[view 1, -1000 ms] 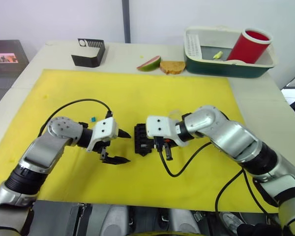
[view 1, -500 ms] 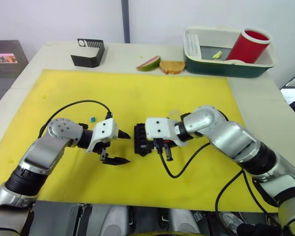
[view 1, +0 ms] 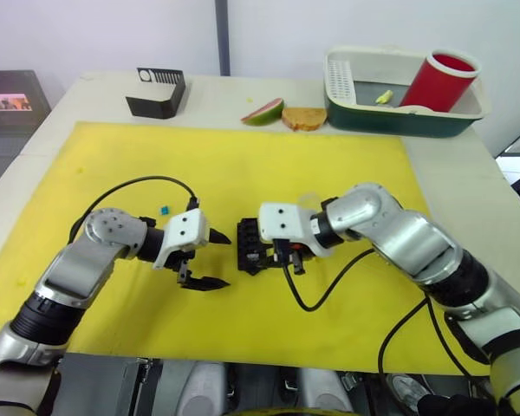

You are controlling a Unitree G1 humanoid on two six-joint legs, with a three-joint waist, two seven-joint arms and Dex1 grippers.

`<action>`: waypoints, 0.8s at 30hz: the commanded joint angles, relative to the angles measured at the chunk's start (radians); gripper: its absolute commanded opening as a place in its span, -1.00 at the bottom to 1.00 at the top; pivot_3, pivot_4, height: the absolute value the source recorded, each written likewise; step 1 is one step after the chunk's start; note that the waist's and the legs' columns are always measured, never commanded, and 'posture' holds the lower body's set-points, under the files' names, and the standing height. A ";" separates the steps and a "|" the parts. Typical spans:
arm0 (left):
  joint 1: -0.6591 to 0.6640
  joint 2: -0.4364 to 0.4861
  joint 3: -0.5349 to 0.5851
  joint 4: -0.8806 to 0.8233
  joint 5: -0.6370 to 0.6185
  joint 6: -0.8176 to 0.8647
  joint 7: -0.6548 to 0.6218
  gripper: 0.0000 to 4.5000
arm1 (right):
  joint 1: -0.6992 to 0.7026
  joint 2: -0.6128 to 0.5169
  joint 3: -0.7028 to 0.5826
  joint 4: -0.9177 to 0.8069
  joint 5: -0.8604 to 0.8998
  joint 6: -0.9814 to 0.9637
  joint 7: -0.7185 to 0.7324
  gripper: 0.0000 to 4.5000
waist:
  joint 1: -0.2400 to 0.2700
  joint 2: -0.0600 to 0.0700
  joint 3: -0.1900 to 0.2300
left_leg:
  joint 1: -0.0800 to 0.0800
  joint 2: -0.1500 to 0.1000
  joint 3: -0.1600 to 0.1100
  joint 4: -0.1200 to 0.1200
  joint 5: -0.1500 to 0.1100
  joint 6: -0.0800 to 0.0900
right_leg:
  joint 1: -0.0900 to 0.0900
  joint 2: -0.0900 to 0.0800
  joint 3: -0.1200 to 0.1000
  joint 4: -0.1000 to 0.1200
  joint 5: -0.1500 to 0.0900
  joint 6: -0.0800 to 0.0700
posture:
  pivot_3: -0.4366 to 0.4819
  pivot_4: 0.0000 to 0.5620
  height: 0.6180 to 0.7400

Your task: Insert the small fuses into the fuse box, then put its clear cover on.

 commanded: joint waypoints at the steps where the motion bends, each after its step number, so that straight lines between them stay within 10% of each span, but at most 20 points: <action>1: -0.003 0.001 0.006 -0.013 -0.003 -0.014 0.000 1.00 | -0.018 0.006 -0.099 -0.037 0.052 -0.003 0.001 -0.39 | 0.000 0.000 0.000 | 0.000 0.000 0.000 0.000 0.000 0.000 | 0.000 0.000 0.000 0.000 0.000 0.000 | -0.05 -0.47 1.00; 7: -0.010 0.000 0.018 0.007 -0.001 -0.012 0.009 1.00 | 0.082 0.063 -0.176 0.007 0.073 -0.113 -0.061 -0.97 | 0.000 0.000 0.000 | 0.000 0.000 0.000 0.000 0.000 0.000 | 0.000 0.000 0.000 0.000 0.000 0.000 | -0.05 -0.47 1.00; 24: -0.022 0.001 0.020 0.026 -0.002 -0.012 0.020 1.00 | 0.198 0.067 -0.139 0.044 0.056 -0.176 -0.083 -0.99 | 0.001 0.000 0.000 | 0.000 0.000 0.000 0.000 0.000 0.000 | 0.000 0.000 0.000 0.000 0.000 0.000 | -0.05 -0.47 1.00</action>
